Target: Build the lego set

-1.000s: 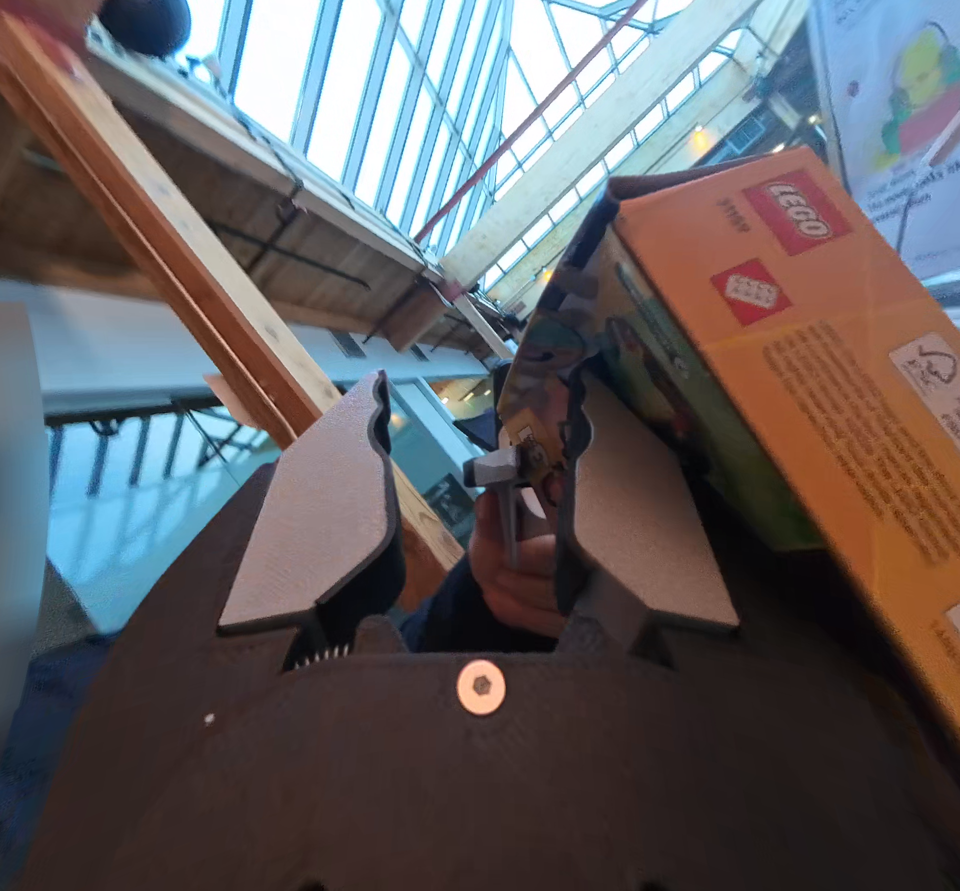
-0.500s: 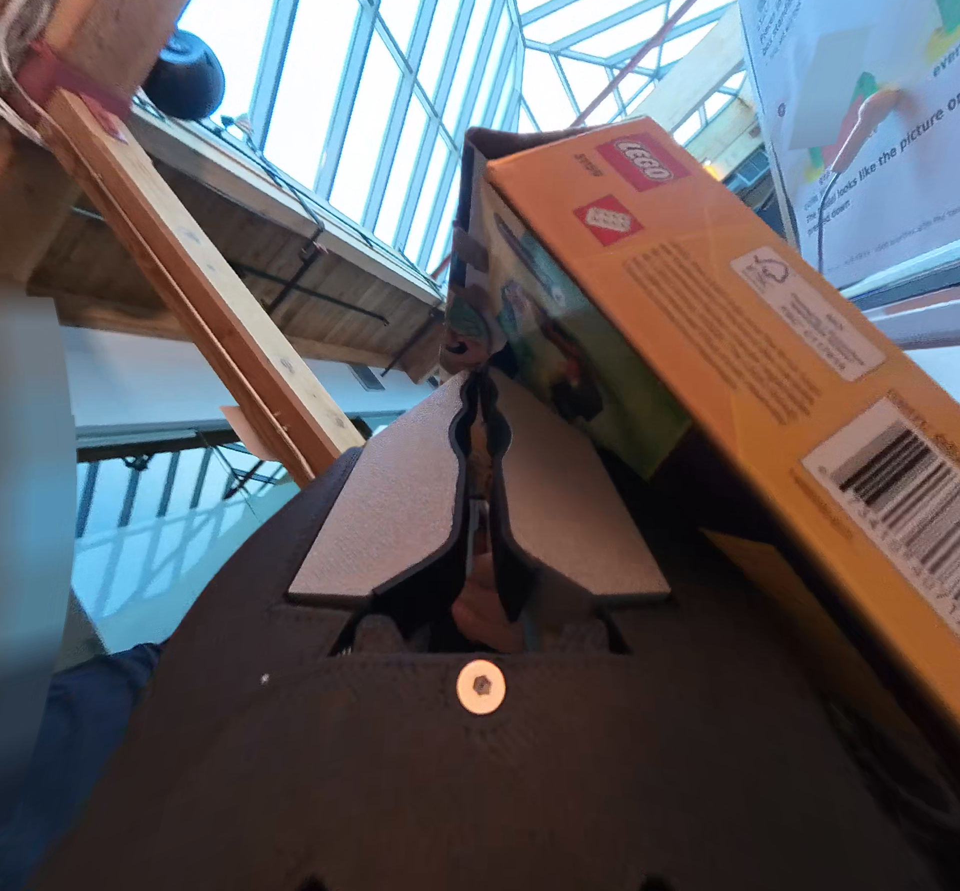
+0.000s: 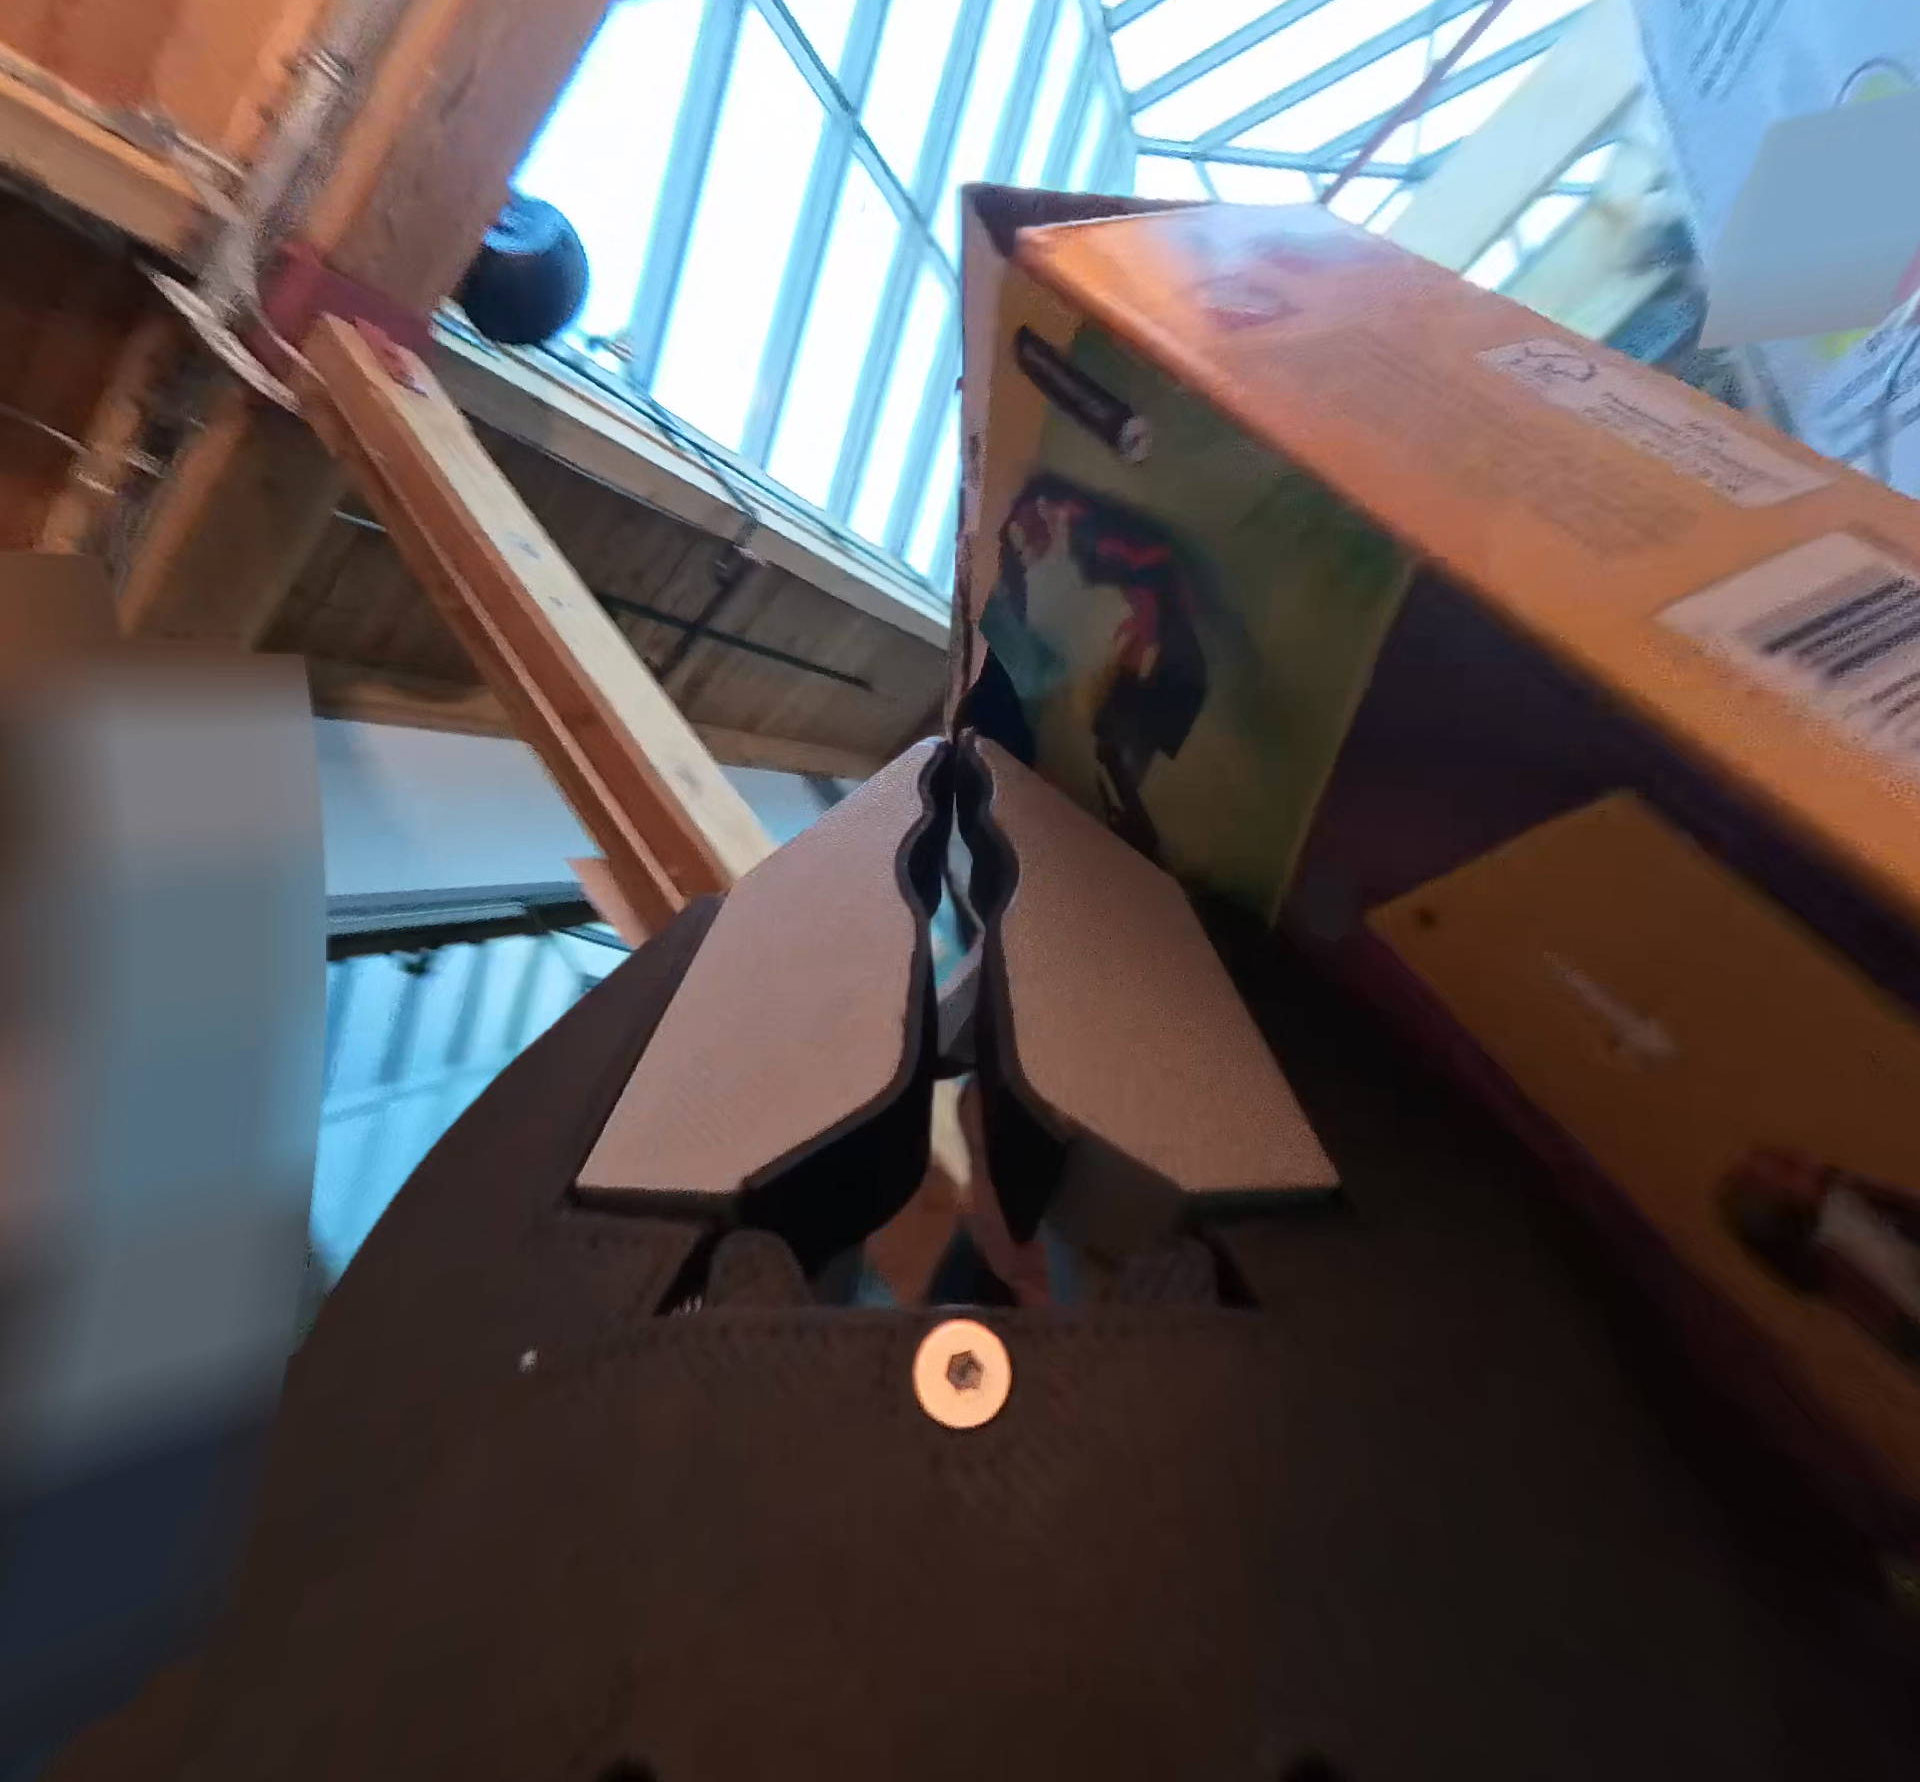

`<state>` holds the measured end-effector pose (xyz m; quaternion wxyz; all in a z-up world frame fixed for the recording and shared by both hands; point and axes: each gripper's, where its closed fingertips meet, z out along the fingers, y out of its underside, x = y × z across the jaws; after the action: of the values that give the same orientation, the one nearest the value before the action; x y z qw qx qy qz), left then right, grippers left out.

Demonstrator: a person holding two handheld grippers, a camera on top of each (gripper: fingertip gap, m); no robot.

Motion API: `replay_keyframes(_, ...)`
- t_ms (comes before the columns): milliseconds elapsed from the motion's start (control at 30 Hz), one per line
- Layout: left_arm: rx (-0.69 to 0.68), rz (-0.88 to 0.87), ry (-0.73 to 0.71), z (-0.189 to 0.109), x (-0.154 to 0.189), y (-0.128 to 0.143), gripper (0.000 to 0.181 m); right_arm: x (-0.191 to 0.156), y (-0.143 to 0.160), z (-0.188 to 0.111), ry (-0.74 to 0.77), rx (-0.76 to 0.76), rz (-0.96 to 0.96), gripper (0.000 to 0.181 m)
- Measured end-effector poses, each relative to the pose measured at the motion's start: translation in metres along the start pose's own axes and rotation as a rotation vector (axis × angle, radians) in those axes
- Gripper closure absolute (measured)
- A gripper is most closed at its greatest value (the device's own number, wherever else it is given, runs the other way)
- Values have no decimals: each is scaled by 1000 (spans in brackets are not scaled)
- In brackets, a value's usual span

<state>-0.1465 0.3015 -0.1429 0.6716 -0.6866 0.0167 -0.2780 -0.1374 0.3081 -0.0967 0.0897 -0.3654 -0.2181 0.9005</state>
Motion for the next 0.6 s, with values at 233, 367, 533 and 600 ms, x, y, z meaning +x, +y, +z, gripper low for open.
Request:
replay_keyframes(233,-111,160,-93,2,-4,16,131,7,3,-1,182,-106,-228,181)
replay_keyframes(367,-175,255,-158,1,-11,23,131,10,6,-4,180,-132,-192,181)
replay_keyframes(533,-202,323,-192,1,-11,24,131,9,6,-2,194,-147,-203,179)
replay_keyframes(600,-215,362,-213,2,-10,24,131,6,7,-2,203,-186,-226,177)
